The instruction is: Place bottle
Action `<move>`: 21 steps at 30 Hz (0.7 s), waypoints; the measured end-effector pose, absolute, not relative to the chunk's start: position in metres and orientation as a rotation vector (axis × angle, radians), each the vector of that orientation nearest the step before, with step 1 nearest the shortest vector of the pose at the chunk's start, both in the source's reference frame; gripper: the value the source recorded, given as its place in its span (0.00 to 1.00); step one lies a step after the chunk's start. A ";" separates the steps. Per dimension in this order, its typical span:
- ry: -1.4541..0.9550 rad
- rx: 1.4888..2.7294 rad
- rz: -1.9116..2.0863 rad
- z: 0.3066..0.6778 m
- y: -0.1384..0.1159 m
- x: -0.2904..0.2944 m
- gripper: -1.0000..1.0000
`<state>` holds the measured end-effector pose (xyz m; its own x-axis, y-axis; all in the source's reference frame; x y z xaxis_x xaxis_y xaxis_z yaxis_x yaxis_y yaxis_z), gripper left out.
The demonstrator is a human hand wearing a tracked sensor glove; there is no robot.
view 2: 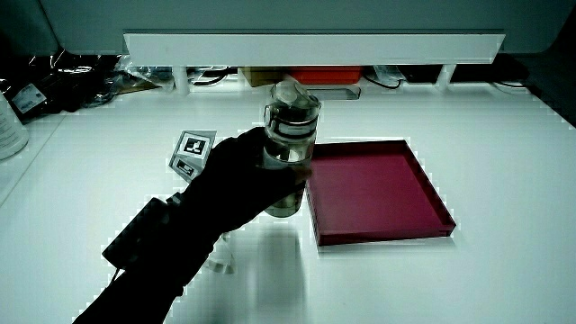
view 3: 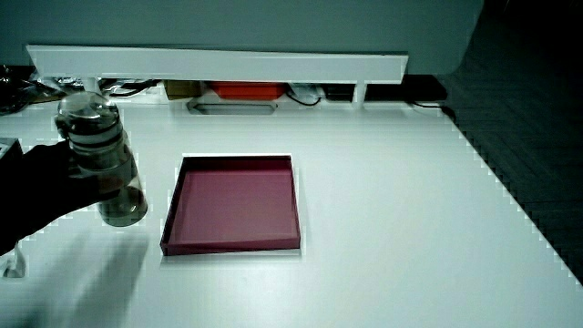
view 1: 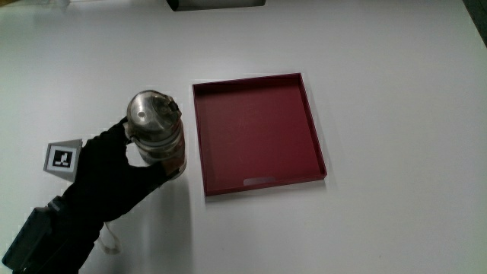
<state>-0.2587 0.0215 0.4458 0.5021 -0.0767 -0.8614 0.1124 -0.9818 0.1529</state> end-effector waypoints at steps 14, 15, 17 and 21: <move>0.012 2.511 -1.504 0.479 0.049 -0.264 0.50; 0.018 2.509 -1.512 0.481 0.051 -0.264 0.50; 0.003 2.481 -1.541 0.485 0.055 -0.264 0.50; -0.029 2.450 -1.563 0.492 0.060 -0.266 0.50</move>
<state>-0.2660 0.0595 0.4920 0.4295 -0.1423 -0.8918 0.1085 -0.9722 0.2074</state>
